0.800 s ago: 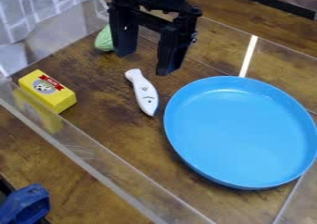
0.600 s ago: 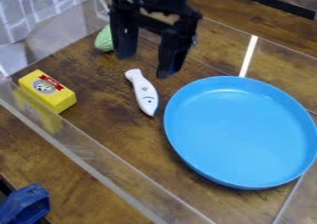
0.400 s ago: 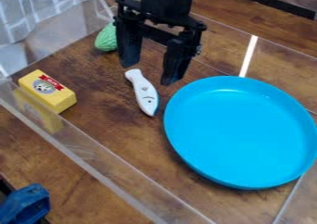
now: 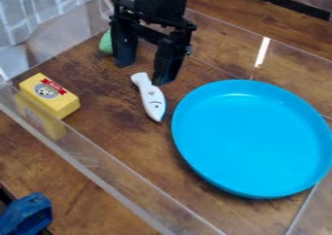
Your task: Remove the white object from inside the blue tray and put it on the table
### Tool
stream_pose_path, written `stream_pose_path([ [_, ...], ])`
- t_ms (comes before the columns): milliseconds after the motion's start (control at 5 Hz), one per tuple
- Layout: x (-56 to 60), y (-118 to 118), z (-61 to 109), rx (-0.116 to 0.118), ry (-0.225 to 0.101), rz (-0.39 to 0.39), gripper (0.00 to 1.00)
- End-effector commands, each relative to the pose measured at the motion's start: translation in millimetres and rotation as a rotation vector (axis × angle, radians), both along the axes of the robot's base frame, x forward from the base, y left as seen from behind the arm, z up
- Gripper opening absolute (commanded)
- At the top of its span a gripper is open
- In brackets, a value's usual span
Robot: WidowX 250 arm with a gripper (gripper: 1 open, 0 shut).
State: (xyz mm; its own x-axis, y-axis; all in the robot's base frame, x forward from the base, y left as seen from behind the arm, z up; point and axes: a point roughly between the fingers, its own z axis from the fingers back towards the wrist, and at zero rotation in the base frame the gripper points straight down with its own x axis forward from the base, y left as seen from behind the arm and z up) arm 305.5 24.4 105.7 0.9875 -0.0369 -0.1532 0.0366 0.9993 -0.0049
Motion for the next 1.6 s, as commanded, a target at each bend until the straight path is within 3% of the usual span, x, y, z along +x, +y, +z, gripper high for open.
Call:
stream_pose_path([
  [0,14.8,17.2,18.7,-0.001,-0.071,0.008,1.00],
  [400,17.9,20.2,19.8,-0.027,-0.088,0.024,1.00],
  [800,26.7,-4.7,3.2,-0.053,-0.092,0.008,1.00],
  [1200,19.1,-15.7,-6.6,-0.068,-0.083,-0.046,1.00],
  [1400,13.6,-7.8,4.9,-0.060,-0.083,-0.052,1.00],
])
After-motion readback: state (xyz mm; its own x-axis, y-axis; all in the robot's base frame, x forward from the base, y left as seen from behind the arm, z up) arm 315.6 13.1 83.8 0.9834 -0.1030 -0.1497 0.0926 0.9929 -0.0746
